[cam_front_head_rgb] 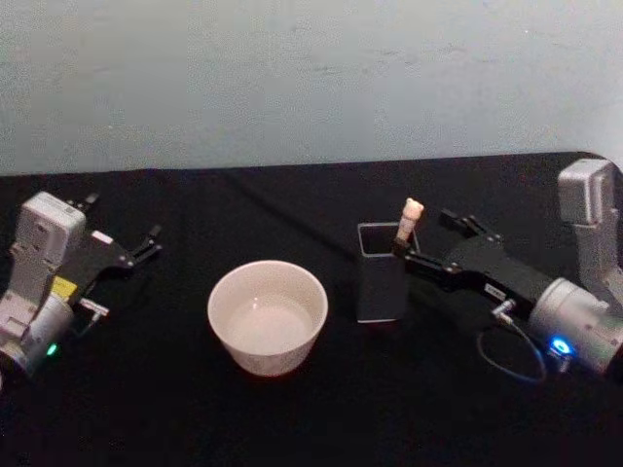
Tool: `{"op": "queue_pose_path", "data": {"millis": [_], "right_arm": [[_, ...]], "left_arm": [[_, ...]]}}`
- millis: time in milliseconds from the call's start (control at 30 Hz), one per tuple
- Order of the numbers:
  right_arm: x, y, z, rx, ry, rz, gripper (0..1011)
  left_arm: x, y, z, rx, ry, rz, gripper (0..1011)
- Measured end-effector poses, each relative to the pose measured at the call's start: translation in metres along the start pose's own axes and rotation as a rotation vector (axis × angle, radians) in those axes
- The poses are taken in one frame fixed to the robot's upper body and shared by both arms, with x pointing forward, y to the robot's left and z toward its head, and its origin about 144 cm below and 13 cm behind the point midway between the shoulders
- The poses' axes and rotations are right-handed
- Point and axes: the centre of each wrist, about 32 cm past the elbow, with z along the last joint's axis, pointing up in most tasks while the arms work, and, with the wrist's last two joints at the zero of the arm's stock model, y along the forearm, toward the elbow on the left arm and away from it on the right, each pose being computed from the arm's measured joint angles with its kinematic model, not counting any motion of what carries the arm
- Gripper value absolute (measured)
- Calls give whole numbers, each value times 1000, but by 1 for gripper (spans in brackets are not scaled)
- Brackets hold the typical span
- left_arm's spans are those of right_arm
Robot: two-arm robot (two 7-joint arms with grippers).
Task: Pick up the stirring spoon with one hand, stir inside the cup, then place it back in its original position.
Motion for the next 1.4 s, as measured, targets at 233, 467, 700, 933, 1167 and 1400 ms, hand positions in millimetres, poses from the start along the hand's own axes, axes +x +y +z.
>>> {"op": "queue_pose_path", "data": {"millis": [233,467,700,933,1167,1400], "right_arm": [[4,20,0,2,-7,1,1000],[7,34,1,0,-2,0,1000],[7,34,1,-1,-2,1,1002],[7,34,1,-1,-3,1,1002],[7,34,1,0,-4,1,868],[7,34,1,0,-4,1,677]], "left_arm": [[0,0,0,0,0,0,1001],[0,0,0,0,0,0,1001],[0,0,0,0,0,0,1001],[0,0,0,0,0,0,1001],[0,0,0,0,0,0,1001],[0,0,0,0,0,0,1001]]}}
